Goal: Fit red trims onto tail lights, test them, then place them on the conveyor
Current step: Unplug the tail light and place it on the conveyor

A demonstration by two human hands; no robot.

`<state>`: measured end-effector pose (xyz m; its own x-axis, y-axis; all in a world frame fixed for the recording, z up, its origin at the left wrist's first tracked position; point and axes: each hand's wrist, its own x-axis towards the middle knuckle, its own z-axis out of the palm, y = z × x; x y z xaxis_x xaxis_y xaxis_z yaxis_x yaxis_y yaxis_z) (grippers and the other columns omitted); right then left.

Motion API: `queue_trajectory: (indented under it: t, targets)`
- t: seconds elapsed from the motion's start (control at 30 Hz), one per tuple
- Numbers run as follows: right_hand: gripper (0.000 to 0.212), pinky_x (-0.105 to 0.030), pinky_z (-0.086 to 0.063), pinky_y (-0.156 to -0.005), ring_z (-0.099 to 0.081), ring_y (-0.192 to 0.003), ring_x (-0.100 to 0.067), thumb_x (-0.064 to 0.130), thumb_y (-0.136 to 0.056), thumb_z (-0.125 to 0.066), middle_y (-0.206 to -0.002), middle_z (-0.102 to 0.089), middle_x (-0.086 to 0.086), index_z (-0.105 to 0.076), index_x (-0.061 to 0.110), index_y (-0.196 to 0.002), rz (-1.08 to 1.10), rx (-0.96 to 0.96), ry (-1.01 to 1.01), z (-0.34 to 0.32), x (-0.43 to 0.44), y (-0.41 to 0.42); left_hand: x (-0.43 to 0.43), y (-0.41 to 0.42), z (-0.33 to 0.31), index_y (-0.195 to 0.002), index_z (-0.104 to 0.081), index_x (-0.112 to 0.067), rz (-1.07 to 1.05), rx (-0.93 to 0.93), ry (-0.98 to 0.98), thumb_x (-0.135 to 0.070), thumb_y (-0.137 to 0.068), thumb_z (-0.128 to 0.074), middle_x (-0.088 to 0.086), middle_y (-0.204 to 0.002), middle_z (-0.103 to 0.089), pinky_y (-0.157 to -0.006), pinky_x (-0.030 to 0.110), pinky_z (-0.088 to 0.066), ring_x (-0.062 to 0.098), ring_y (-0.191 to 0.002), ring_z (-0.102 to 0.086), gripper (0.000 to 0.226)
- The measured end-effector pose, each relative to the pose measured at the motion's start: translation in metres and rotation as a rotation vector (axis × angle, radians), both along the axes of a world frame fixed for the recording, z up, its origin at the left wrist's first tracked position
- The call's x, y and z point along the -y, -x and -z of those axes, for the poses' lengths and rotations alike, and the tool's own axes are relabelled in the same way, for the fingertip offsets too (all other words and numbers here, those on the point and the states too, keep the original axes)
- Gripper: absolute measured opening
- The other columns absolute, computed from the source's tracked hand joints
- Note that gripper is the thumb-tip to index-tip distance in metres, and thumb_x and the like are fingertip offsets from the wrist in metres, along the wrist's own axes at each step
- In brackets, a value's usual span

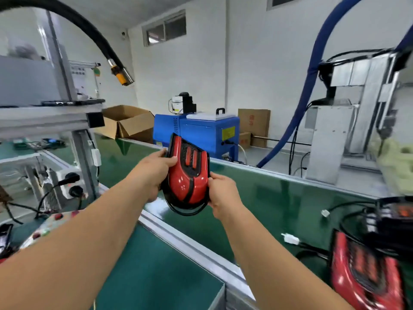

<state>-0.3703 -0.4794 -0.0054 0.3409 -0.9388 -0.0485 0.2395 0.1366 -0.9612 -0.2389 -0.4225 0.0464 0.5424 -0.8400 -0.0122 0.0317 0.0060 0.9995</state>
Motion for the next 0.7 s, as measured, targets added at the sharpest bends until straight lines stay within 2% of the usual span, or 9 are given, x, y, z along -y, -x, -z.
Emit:
queue_trajectory:
  t: [0.07, 0.13, 0.17, 0.2, 0.3, 0.37, 0.43, 0.53, 0.7]
  targets:
    - [0.036, -0.017, -0.049, -0.058, -0.062, -0.071, -0.009, 0.002, -0.097, -0.044, -0.095, -0.073, -0.003, -0.069, 0.013, -0.120, 0.089, -0.106, 0.078, 0.011, -0.005, 0.036, -0.001, 0.027, 0.013, -0.144, -0.041, -0.027, 0.045, -0.061, 0.030, -0.012, -0.097, -0.058, 0.010, -0.098, -0.071, -0.055, 0.031, -0.056, 0.019, -0.064, -0.074, 0.052]
    - [0.044, -0.024, -0.051, -0.081, -0.062, -0.100, -0.014, 0.008, -0.099, -0.046, -0.128, -0.063, -0.005, -0.051, 0.016, -0.142, 0.214, -0.204, 0.139, 0.018, -0.011, 0.070, 0.000, 0.055, 0.024, -0.135, -0.044, -0.032, 0.091, -0.077, 0.065, -0.014, -0.098, -0.058, 0.008, -0.093, -0.071, -0.051, 0.029, -0.055, 0.018, -0.060, -0.073, 0.043]
    - [0.050, -0.028, -0.049, -0.092, -0.060, -0.110, -0.016, 0.011, -0.099, -0.048, -0.134, -0.059, -0.004, -0.041, 0.017, -0.148, 0.277, -0.238, 0.148, 0.021, -0.014, 0.087, 0.001, 0.069, 0.032, -0.127, -0.047, -0.031, 0.113, -0.093, 0.079, -0.016, -0.098, -0.057, 0.007, -0.090, -0.072, -0.048, 0.027, -0.054, 0.017, -0.057, -0.072, 0.034]
    - [0.053, -0.029, -0.047, -0.092, -0.060, -0.108, -0.015, 0.012, -0.098, -0.050, -0.126, -0.062, -0.001, -0.037, 0.016, -0.150, 0.328, -0.275, 0.148, 0.024, -0.018, 0.103, 0.003, 0.082, 0.040, -0.121, -0.050, -0.030, 0.136, -0.115, 0.087, -0.018, -0.099, -0.057, 0.005, -0.085, -0.074, -0.045, 0.025, -0.052, 0.015, -0.056, -0.071, 0.027]
    - [0.043, -0.017, -0.042, -0.061, -0.052, -0.069, -0.005, 0.010, -0.096, -0.050, -0.079, -0.058, 0.005, -0.050, 0.008, -0.139, 0.407, -0.411, 0.165, 0.039, -0.031, 0.145, 0.012, 0.118, 0.067, -0.113, -0.057, -0.031, 0.215, -0.194, 0.065, -0.020, -0.100, -0.054, -0.001, -0.077, -0.077, -0.045, 0.025, -0.052, 0.014, -0.059, -0.071, 0.017]
    - [0.031, -0.014, -0.035, -0.046, -0.045, -0.058, -0.007, 0.006, -0.095, -0.046, -0.071, -0.054, 0.002, -0.060, 0.006, -0.123, 0.378, -0.530, 0.168, 0.048, -0.038, 0.166, 0.018, 0.136, 0.086, -0.111, -0.060, -0.031, 0.248, -0.242, 0.037, -0.018, -0.101, -0.052, -0.001, -0.079, -0.077, -0.050, 0.027, -0.054, 0.014, -0.062, -0.073, 0.017]
    - [0.015, -0.017, -0.029, -0.041, -0.038, -0.053, -0.010, 0.005, -0.094, -0.042, -0.067, -0.048, 0.000, -0.058, 0.007, -0.095, 0.349, -0.646, 0.158, 0.053, -0.044, 0.182, 0.024, 0.148, 0.104, -0.110, -0.062, -0.030, 0.267, -0.271, -0.009, -0.018, -0.102, -0.050, 0.000, -0.084, -0.078, -0.057, 0.029, -0.055, 0.016, -0.067, -0.074, 0.019]
    - [0.020, -0.021, -0.029, -0.044, -0.037, -0.055, -0.014, 0.003, -0.093, -0.040, -0.068, -0.046, -0.003, -0.047, 0.010, -0.075, 0.356, -0.668, 0.102, 0.063, -0.053, 0.192, 0.029, 0.160, 0.124, -0.112, -0.063, -0.028, 0.310, -0.293, -0.068, -0.018, -0.102, -0.050, 0.002, -0.089, -0.078, -0.059, 0.031, -0.055, 0.018, -0.072, -0.074, 0.020]
    - [0.017, -0.029, -0.045, -0.070, -0.056, -0.080, -0.015, 0.008, -0.096, -0.040, -0.098, -0.062, -0.003, -0.055, 0.014, -0.090, 0.387, -0.570, -0.023, 0.082, -0.059, 0.183, 0.036, 0.171, 0.148, -0.120, -0.061, -0.023, 0.346, -0.318, -0.152, -0.018, -0.103, -0.047, 0.008, -0.092, -0.077, -0.055, 0.033, -0.057, 0.023, -0.072, -0.075, 0.023]
